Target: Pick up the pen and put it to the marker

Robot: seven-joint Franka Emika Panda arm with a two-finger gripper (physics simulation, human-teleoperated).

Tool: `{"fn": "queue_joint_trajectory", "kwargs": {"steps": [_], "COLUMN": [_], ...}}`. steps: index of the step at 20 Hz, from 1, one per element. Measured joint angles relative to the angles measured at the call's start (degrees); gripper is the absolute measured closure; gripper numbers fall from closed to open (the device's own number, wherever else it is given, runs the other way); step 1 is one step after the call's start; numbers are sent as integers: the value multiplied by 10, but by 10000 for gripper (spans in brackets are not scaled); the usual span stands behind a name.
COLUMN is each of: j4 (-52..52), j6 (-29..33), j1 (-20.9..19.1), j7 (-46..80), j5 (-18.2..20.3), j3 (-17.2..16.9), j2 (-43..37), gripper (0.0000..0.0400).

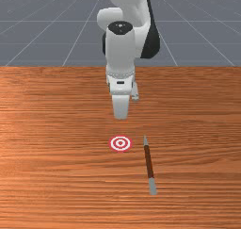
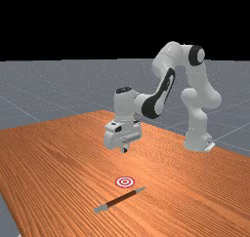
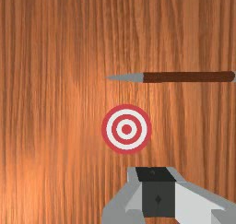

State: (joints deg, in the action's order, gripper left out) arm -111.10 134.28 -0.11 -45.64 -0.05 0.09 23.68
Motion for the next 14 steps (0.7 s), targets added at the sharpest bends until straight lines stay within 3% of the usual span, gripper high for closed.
{"fn": "queue_joint_trajectory", "kwargs": {"steps": [2,3,4,6,9,11,12,14], "j4": [0,0,-2,-3,4,-2,-8,-4], "j6": [0,0,1,1,-9,0,3,-39], "j1": [-4,-4,-4,-3,-2,-11,-8,-5], "j7": [-18,-16,-11,-5,1,-17,-24,-5], "j5": [-1,-1,0,0,1,17,1,2], "j3": [2,1,0,-1,-2,5,2,-2], "j2": [0,0,-1,-2,2,0,-4,-6], "gripper": [400,243,148,54,12,5,3,1]}}
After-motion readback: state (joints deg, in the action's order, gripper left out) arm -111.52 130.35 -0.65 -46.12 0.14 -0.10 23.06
